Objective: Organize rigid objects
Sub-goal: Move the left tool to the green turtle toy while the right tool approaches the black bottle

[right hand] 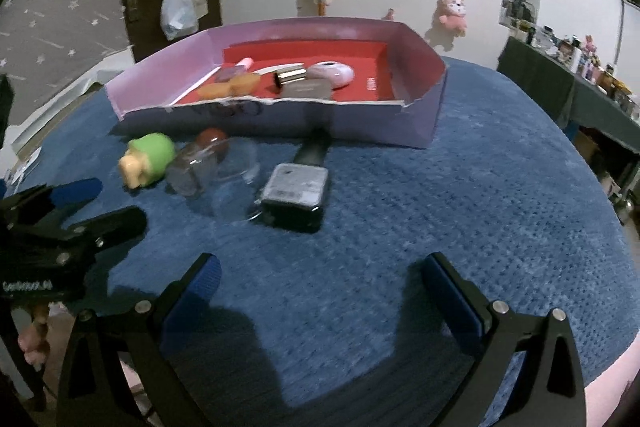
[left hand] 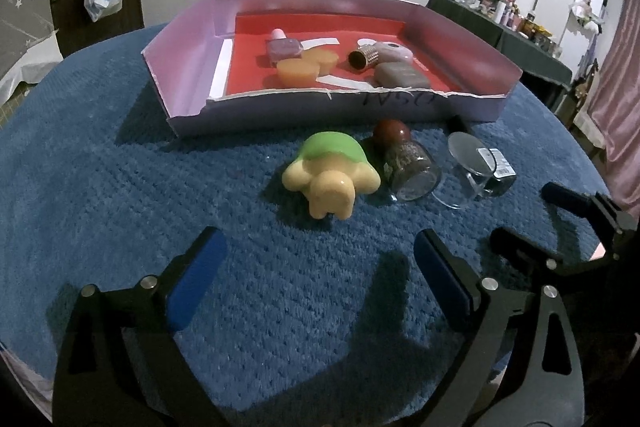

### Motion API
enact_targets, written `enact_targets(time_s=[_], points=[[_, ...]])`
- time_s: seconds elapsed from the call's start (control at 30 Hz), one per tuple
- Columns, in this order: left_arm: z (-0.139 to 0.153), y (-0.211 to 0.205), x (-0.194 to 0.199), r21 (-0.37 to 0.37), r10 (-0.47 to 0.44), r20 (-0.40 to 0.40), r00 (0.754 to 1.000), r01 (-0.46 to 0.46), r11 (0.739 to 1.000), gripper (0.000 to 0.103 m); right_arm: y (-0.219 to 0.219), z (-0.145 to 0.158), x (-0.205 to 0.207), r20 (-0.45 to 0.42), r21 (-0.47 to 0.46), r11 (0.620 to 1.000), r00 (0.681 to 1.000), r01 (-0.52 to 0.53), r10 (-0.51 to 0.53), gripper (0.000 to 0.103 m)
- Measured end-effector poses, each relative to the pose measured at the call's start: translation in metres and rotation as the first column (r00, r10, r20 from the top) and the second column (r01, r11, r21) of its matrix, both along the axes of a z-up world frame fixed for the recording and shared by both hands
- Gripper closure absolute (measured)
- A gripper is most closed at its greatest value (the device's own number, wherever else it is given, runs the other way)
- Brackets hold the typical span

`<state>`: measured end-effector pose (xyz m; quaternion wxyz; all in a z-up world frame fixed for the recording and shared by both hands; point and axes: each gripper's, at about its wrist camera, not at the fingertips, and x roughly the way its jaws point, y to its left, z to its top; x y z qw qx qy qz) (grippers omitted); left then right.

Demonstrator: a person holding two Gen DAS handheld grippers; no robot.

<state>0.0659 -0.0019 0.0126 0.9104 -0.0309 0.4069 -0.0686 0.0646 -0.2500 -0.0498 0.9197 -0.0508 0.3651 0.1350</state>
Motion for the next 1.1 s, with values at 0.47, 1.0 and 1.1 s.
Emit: enact_targets(time_s=[0.47, 1.0, 1.1], points=[[0.001, 0.002, 0.017, -0.003, 0.011, -0.004, 1.0, -0.011, 1.0, 0.006, 0.003, 0.007, 0.026, 0.022, -0.059, 0.996, 0.998, 0.06, -0.059, 0.0], [0.0, -0.002, 0.028, 0.006, 0.04, 0.007, 0.999, -0.04, 0.999, 0.005, -0.001, 0.005, 0.029, 0.008, -0.026, 0.998, 0.999, 0.054, -0.053, 0.019], [0.0, 0.001, 0.028, -0.015, 0.05, 0.012, 0.999, -0.05, 0.999, 0.005, 0.006, 0.007, 0.032, 0.007, -0.025, 0.999, 1.0, 0.031, -0.031, 0.028]])
